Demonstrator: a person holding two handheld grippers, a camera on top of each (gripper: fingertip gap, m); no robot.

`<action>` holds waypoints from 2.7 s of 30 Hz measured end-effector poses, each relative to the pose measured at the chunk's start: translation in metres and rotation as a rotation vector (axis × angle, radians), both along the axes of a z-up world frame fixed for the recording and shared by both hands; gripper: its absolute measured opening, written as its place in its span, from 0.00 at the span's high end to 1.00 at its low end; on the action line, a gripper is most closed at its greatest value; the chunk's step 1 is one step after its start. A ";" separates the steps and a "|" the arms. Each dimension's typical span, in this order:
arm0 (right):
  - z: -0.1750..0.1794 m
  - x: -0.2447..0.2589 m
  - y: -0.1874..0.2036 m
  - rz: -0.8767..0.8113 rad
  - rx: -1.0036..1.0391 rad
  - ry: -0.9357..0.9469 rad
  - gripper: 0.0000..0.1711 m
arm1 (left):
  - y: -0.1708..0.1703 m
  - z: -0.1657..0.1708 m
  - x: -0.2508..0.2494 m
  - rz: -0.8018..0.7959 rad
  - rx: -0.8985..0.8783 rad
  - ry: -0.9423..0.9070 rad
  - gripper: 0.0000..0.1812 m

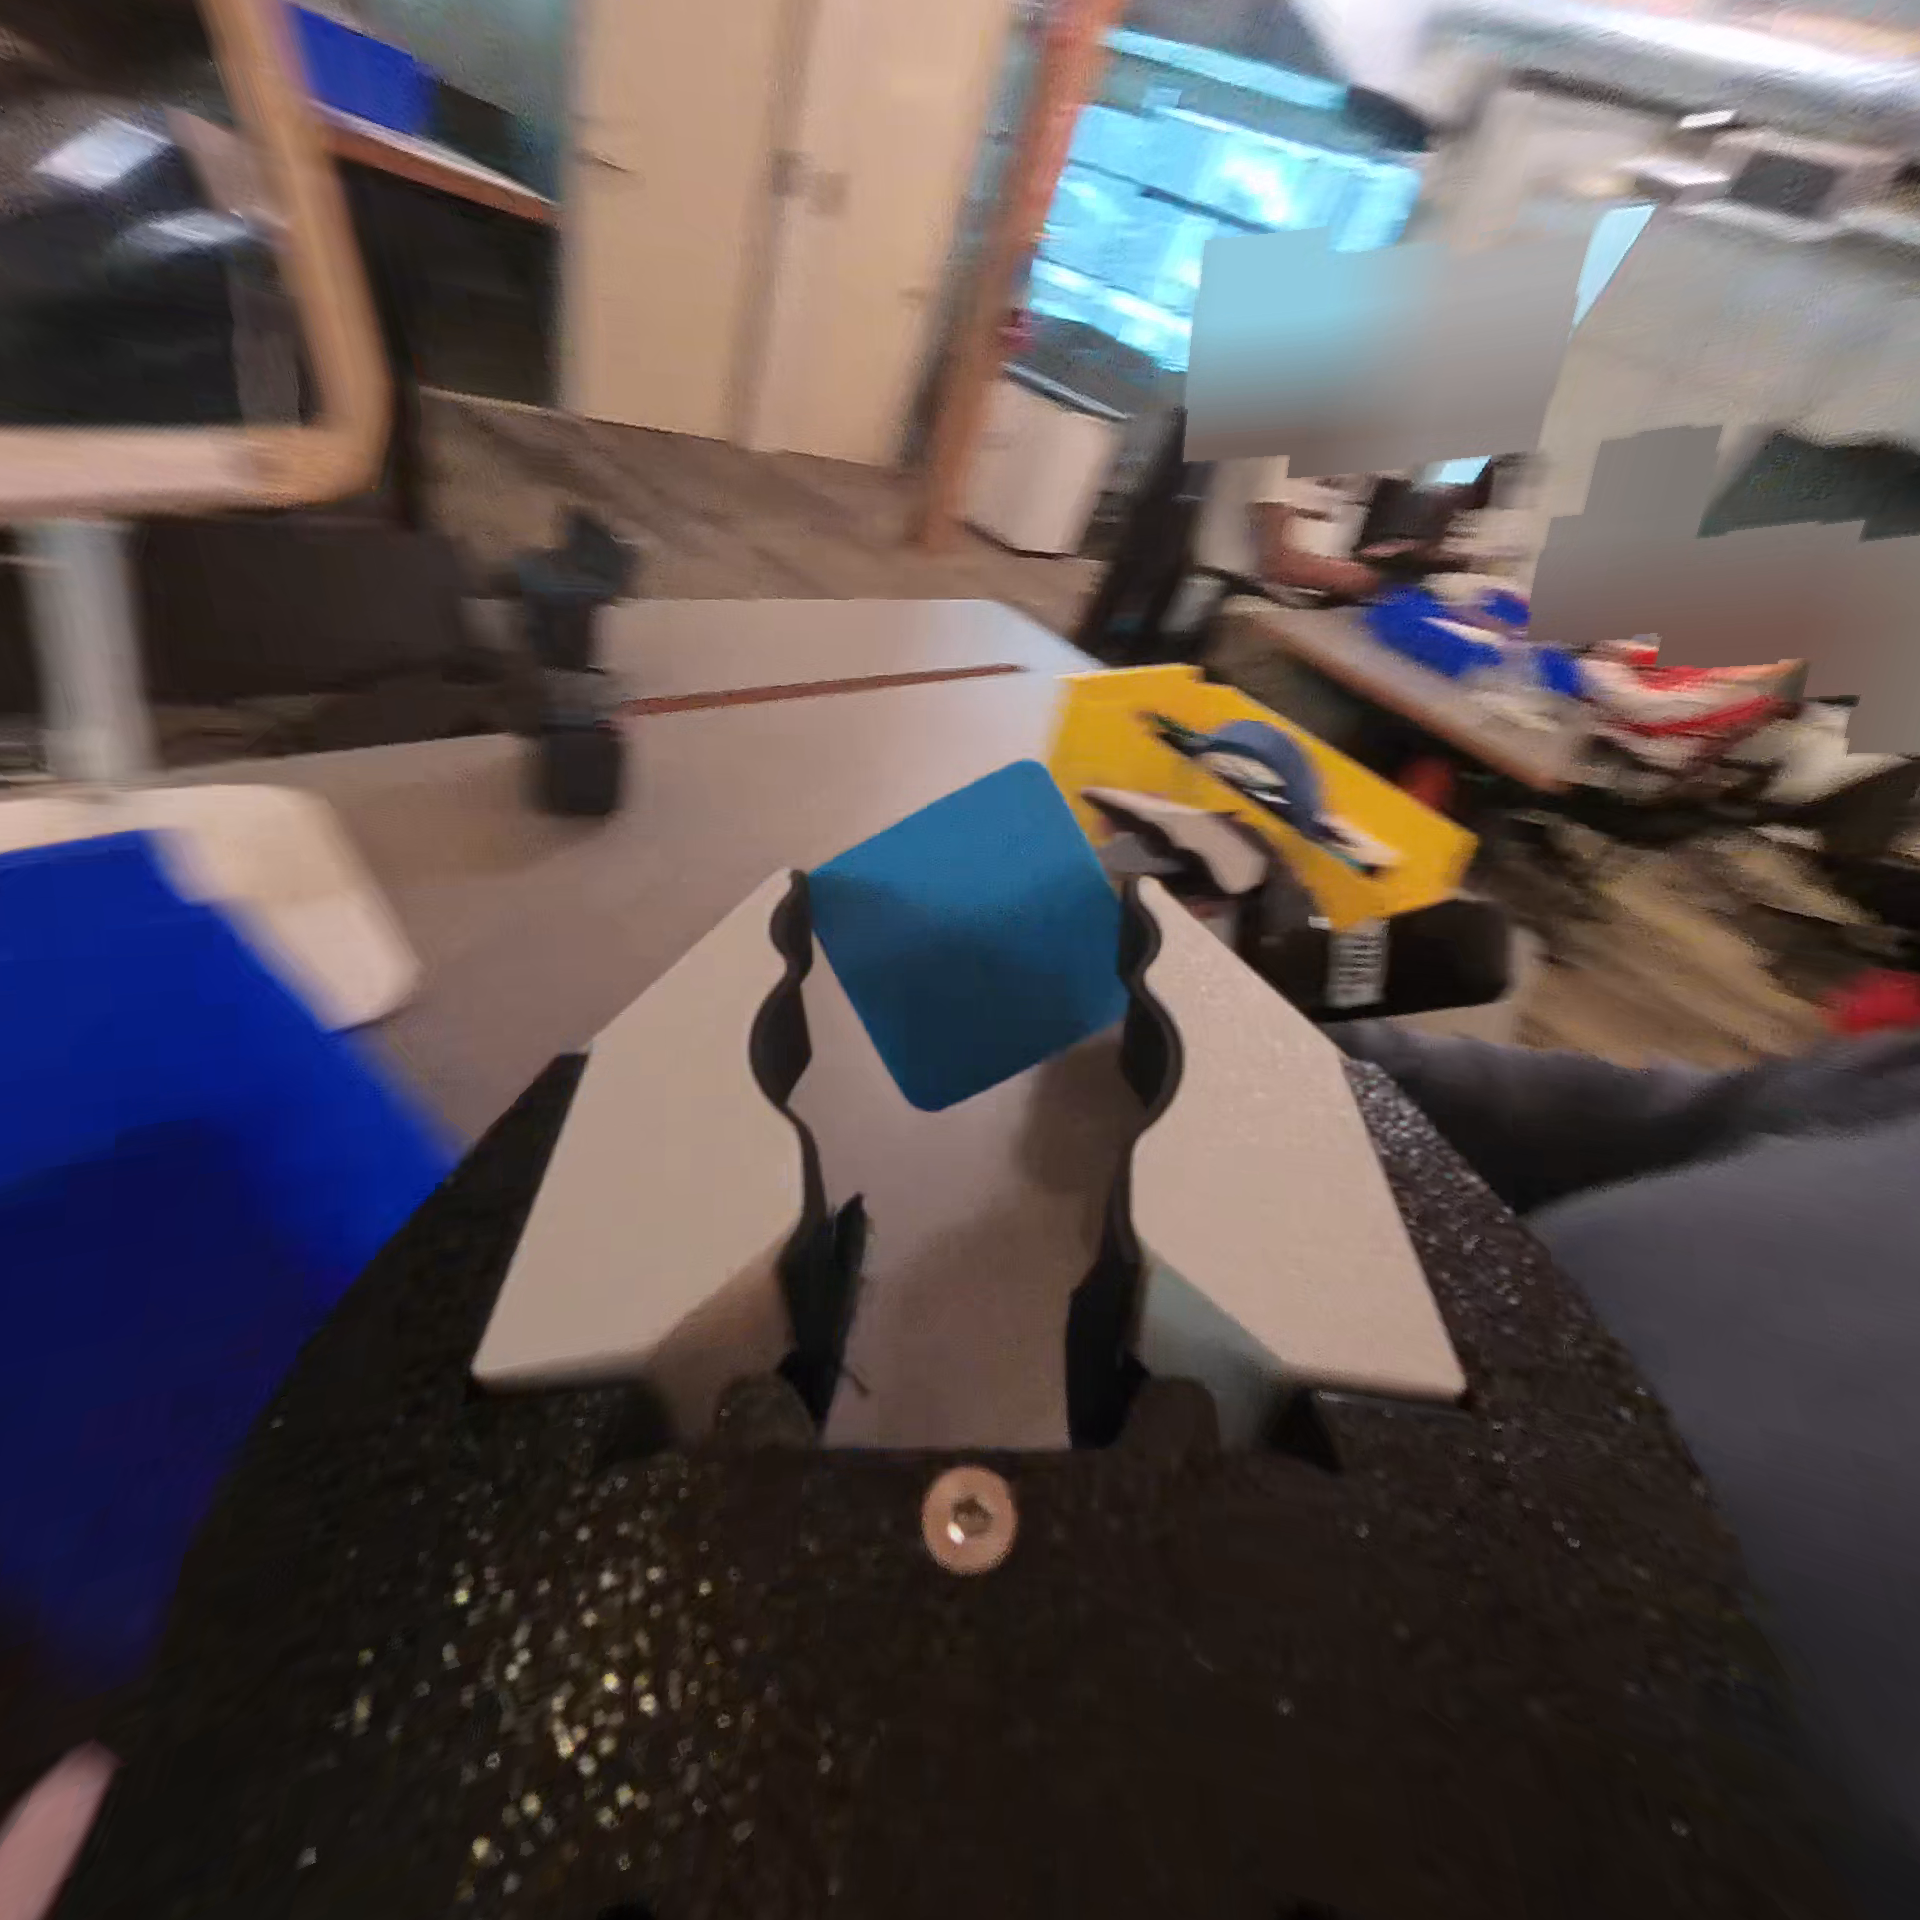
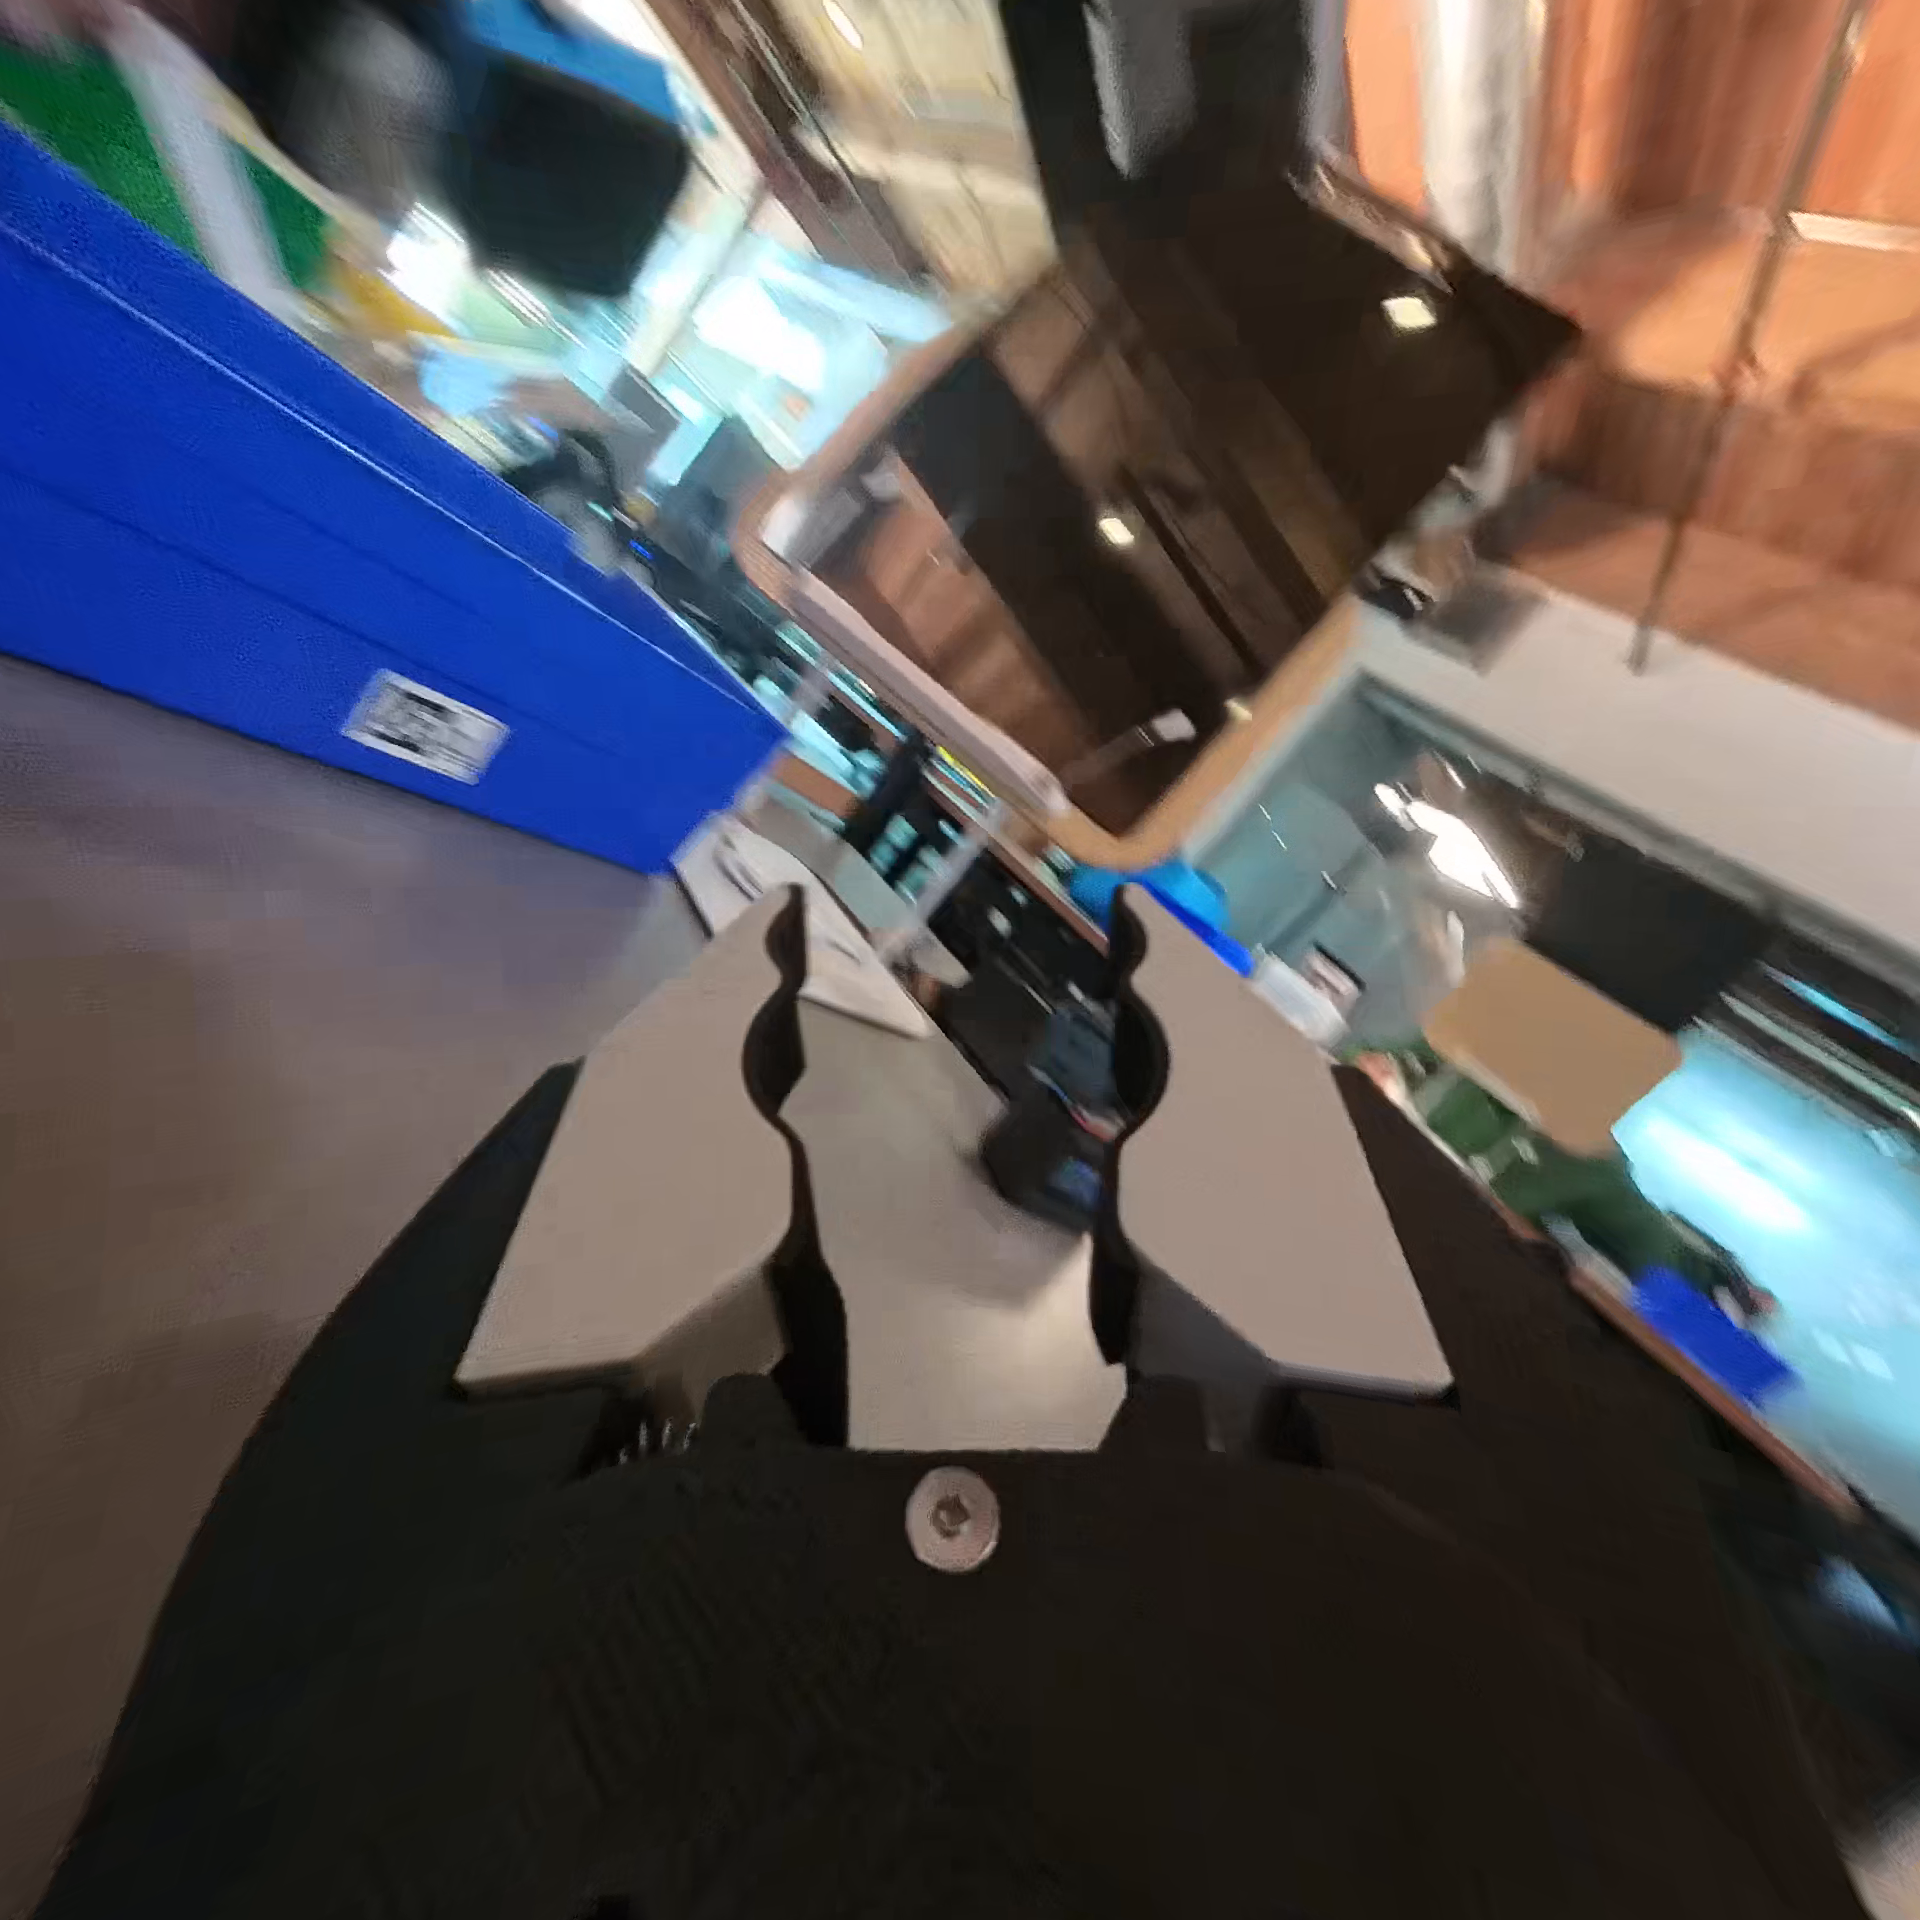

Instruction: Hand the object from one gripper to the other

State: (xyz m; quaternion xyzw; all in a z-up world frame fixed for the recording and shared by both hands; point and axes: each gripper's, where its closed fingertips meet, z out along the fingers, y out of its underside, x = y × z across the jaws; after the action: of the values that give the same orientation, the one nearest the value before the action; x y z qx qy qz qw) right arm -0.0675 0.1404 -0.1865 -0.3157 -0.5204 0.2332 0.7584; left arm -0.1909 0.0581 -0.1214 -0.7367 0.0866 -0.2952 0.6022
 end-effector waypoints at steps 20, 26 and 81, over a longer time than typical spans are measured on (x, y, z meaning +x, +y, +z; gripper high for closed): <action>0.009 0.010 -0.011 0.183 -0.234 0.030 0.67 | 0.089 -0.058 0.151 -0.544 -0.053 -0.291 0.57; 0.003 0.029 0.048 0.054 -0.461 0.095 0.67 | 0.129 -0.076 0.125 -0.127 0.458 0.077 0.39; -0.003 0.022 0.026 -0.048 -0.167 -0.050 0.65 | 0.110 -0.067 0.141 -0.265 0.382 -0.126 0.53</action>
State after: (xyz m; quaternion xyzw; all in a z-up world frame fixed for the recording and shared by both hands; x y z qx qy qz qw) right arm -0.0451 0.1663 -0.1894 -0.3957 -0.5101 0.2497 0.7217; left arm -0.0503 0.1680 -0.1887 -0.5717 0.1992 -0.3954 0.6907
